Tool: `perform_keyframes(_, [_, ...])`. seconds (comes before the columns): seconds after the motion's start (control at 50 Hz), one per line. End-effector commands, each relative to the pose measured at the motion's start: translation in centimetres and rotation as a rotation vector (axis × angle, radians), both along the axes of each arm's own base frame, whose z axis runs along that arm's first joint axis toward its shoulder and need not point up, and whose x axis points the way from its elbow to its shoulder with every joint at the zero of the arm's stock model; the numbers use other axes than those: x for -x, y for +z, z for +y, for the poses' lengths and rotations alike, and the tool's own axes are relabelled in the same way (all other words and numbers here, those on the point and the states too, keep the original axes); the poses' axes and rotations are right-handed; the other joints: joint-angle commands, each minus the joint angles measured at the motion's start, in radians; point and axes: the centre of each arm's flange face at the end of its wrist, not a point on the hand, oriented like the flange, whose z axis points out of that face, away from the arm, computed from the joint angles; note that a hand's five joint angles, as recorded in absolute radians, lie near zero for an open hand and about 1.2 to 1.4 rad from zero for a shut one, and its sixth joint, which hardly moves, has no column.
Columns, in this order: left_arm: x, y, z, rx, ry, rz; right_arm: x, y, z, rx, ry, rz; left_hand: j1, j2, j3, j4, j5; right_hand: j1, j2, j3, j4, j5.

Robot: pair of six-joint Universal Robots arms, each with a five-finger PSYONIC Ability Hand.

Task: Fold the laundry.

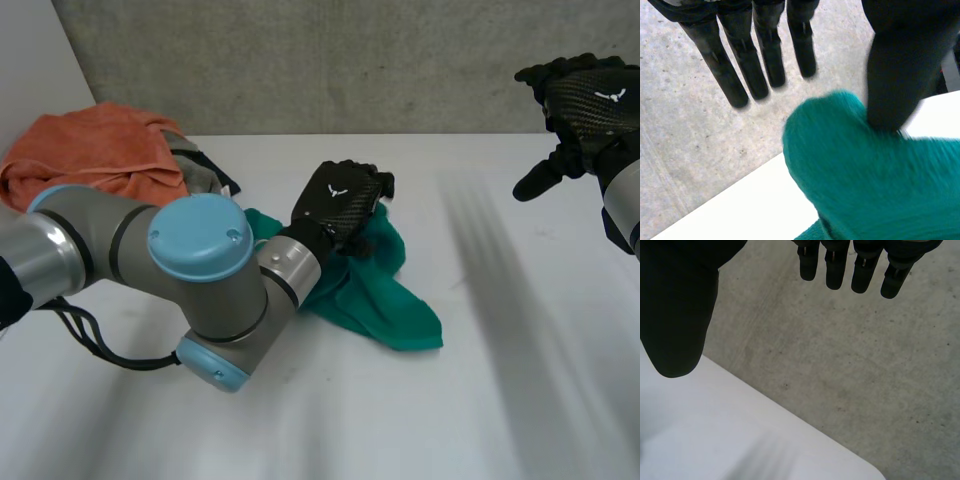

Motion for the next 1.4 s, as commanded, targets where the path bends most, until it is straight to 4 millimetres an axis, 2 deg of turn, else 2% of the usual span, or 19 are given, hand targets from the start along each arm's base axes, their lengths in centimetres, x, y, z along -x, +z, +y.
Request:
perform_keyframes(0.02, [-1.9,5.4,1.5,0.069,0.013,0.036,-0.4,-1.5,-0.2,-0.056,0.016,0.116,-0.198,-0.246,-0.251,-0.26,-0.261,-0.051,-0.037,-0.032,-0.03,-0.047])
perform_keyframes(0.04, [-2.7,6.9,2.1,0.089,0.018,0.052,-0.4,-1.6,-0.1,-0.067,0.02,0.137,-0.218,-0.266,-0.272,-0.28,-0.282,-0.051,-0.037,-0.032,-0.03,-0.047])
perform_keyframes(0.1, [-4.6,8.9,2.6,0.116,0.046,0.068,-0.5,-2.3,0.5,-0.128,0.047,0.231,-0.242,-0.29,-0.296,-0.304,-0.305,-0.051,-0.037,-0.032,-0.03,-0.047])
perform_keyframes(0.2, [-8.1,10.0,1.8,0.124,0.133,0.067,-1.1,-4.1,3.0,-0.228,0.164,0.414,-0.239,-0.287,-0.293,-0.301,-0.302,-0.051,-0.037,-0.032,-0.03,-0.047])
perform_keyframes(0.22, [-9.5,9.2,0.7,0.105,0.179,0.042,-1.5,-4.3,3.4,-0.232,0.188,0.431,-0.236,-0.284,-0.29,-0.298,-0.299,-0.051,-0.037,-0.032,-0.03,-0.047])
perform_keyframes(0.3, [-11.8,6.6,-1.0,0.048,0.255,-0.042,-3.2,-4.9,5.7,-0.179,0.299,0.484,-0.239,-0.287,-0.293,-0.301,-0.302,-0.051,-0.037,-0.032,-0.03,-0.047])
perform_keyframes(0.32, [-12.0,6.1,-1.2,0.037,0.262,-0.058,-3.5,-5.0,6.1,-0.163,0.314,0.486,-0.239,-0.287,-0.293,-0.301,-0.302,-0.051,-0.037,-0.032,-0.03,-0.047])
perform_keyframes(0.4, [-12.9,0.9,-1.9,-0.06,0.279,-0.25,-5.2,-6.0,7.2,-0.098,0.368,0.488,-0.23,-0.278,-0.284,-0.292,-0.294,-0.051,-0.037,-0.032,-0.03,-0.047])
perform_keyframes(0.44, [-12.9,-0.5,-1.7,-0.082,0.269,-0.312,-5.9,-6.6,7.9,-0.092,0.395,0.491,-0.222,-0.27,-0.275,-0.283,-0.285,-0.051,-0.037,-0.032,-0.03,-0.047])
perform_keyframes(0.56, [-13.2,-5.6,-1.4,-0.173,0.239,-0.474,-7.8,-11.9,9.1,-0.209,0.484,0.544,-0.172,-0.22,-0.225,-0.234,-0.235,0.109,0.123,0.128,0.13,0.113])
perform_keyframes(0.62, [-13.2,-6.5,-1.6,-0.183,0.233,-0.487,-8.3,-13.5,8.9,-0.218,0.476,0.557,-0.139,-0.187,-0.193,-0.201,-0.203,0.162,0.176,0.181,0.182,0.166])
perform_keyframes(0.78, [-12.4,-7.4,-3.3,-0.152,0.236,-0.464,-8.4,-15.8,7.1,-0.168,0.367,0.549,-0.09,-0.138,-0.143,-0.151,-0.153,0.238,0.252,0.257,0.259,0.242])
perform_keyframes(0.9, [-11.5,-7.9,-4.7,-0.118,0.239,-0.448,-8.4,-17.1,7.0,-0.155,0.358,0.55,-0.037,-0.085,-0.09,-0.099,-0.1,0.324,0.338,0.342,0.344,0.327])
perform_keyframes(1.06, [-10.5,-8.4,-6.3,-0.08,0.241,-0.436,-8.5,-18.1,6.9,-0.174,0.361,0.558,0.06,0.012,0.007,-0.002,-0.003,0.5,0.513,0.518,0.52,0.503])
perform_keyframes(1.16, [-10.2,-8.1,-6.8,-0.063,0.245,-0.426,-8.4,-17.4,6.2,-0.149,0.329,0.544,0.443,0.395,0.39,0.382,0.38,0.968,0.982,0.987,0.989,0.972])
perform_keyframes(1.24, [-9.9,-7.5,-6.5,-0.05,0.239,-0.42,-8.3,-16.7,5.7,-0.122,0.286,0.537,0.752,0.704,0.699,0.69,0.689,1.171,1.185,1.19,1.192,1.175])
perform_keyframes(1.28, [-9.7,-6.3,-6.2,-0.029,0.242,-0.407,-8.2,-15.9,5.6,-0.106,0.265,0.53,0.841,0.793,0.787,0.779,0.778,1.171,1.185,1.19,1.192,1.175])
perform_keyframes(1.3, [-9.7,-4.5,-6.0,0.004,0.252,-0.386,-8.2,-14.9,5.2,-0.085,0.249,0.518,0.861,0.813,0.808,0.799,0.798,1.171,1.185,1.19,1.192,1.175])
perform_keyframes(1.4, [-10.3,0.5,-5.0,0.081,0.28,-0.318,-6.7,-12.6,3.3,-0.059,0.178,0.515,0.861,0.813,0.808,0.8,0.798,1.171,1.185,1.19,1.192,1.175])
